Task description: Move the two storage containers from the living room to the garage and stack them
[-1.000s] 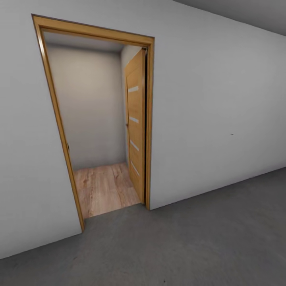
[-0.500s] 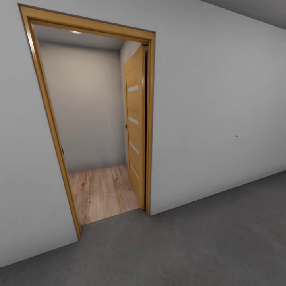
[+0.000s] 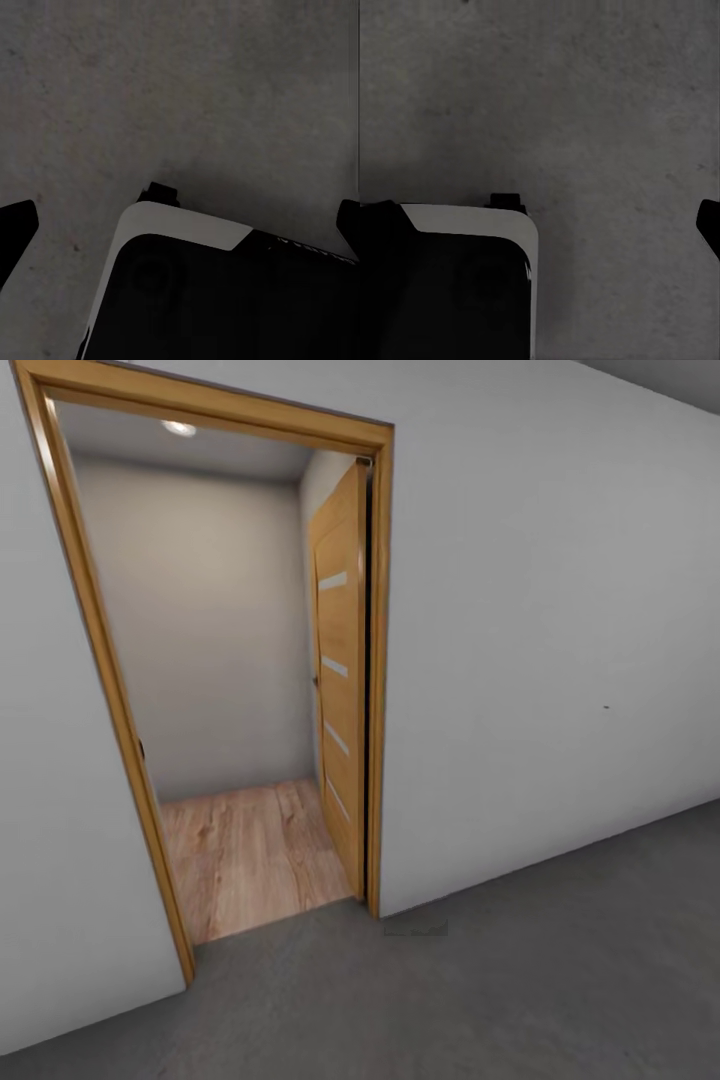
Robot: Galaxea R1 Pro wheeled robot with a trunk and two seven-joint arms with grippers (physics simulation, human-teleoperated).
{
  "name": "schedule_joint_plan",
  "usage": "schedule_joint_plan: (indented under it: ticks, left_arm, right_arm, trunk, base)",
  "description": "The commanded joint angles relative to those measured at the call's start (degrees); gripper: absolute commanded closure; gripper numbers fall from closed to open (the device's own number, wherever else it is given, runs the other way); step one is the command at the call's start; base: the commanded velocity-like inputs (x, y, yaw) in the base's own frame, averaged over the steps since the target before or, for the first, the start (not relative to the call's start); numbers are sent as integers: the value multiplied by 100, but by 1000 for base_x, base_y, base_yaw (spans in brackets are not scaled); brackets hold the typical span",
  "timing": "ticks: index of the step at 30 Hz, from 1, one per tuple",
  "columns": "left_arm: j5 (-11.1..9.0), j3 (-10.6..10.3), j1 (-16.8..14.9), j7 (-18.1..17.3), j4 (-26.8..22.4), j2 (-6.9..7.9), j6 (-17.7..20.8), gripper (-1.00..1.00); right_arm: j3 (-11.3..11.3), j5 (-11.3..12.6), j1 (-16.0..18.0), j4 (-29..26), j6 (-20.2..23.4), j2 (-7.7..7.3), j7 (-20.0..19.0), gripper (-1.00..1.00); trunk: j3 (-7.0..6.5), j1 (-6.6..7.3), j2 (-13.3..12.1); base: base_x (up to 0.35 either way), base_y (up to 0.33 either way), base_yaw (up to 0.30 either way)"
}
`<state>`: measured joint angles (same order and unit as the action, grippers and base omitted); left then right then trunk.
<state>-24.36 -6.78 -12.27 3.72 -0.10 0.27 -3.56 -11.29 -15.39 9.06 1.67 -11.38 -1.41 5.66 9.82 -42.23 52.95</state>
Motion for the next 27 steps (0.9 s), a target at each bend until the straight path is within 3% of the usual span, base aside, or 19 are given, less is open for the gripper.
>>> schedule_joint_plan:
  ticks: [1,27]
  left_arm:
    - [-42,-49,-4,15,1,-1,-13,-100]
    - [-42,-49,-4,15,-1,-1,-13,-100]
  right_arm:
    - [-47,-61,8,18,-31,-3,23,-100]
    - [-48,-61,8,18,-31,-1,23,-100]
  trunk:
    - [8,-3,5]
    - [8,-3,5]
  base:
    - [242,0,0]
    - [216,0,0]
